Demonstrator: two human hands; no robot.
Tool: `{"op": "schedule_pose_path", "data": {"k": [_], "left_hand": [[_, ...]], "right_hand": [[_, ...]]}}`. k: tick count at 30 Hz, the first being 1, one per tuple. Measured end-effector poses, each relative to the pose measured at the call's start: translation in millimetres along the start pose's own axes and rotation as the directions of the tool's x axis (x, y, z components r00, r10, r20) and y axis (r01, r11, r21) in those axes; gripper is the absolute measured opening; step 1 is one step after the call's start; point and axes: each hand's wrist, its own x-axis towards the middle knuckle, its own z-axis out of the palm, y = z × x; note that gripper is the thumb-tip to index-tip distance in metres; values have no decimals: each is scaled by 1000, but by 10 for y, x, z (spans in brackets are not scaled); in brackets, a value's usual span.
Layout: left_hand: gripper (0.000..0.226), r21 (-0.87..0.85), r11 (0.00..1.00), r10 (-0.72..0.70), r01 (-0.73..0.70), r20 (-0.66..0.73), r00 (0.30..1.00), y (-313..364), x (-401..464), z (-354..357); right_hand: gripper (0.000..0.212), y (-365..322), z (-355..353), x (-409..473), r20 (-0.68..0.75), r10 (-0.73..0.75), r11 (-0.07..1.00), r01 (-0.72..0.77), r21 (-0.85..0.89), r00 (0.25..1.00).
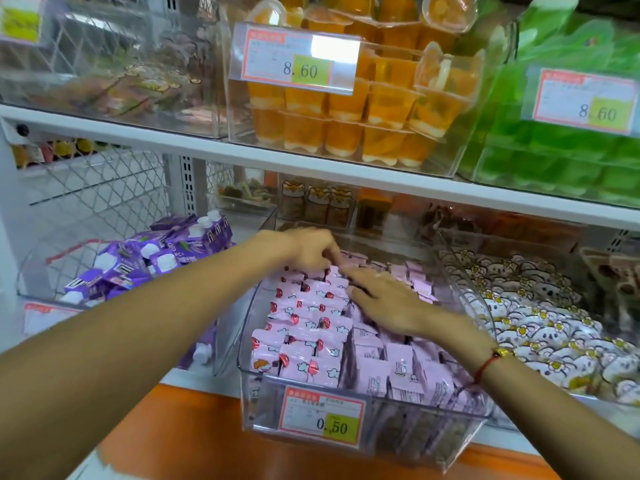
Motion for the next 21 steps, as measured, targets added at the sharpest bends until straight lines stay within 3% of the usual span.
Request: {"op": "schedule_pose_path", "data": {"k": [4, 10, 17, 19, 21], "left_hand": [[28, -52, 996, -76, 69, -137, 988, -23, 67, -53], [28, -16, 990, -141, 141, -35, 989, 74, 149, 63], [20, -7, 981, -193, 194, -109, 975, 96, 121, 27], [18, 1, 980, -198, 201, -173, 965, 114, 134, 39], [18, -108, 971, -237, 215, -290, 927, 129, 151, 26]], "right_hand": [[47, 38, 69, 19, 52, 50, 990, -43, -133, 997], [46, 37, 49, 73, 73, 89, 992, -82, -95, 993], [47, 2, 13, 49, 142, 112, 992, -101, -80, 983], [48, 1, -3, 47, 150, 113, 992, -103, -73, 982], [49, 16, -23, 52, 168, 113, 993, -104, -62, 979]]}}
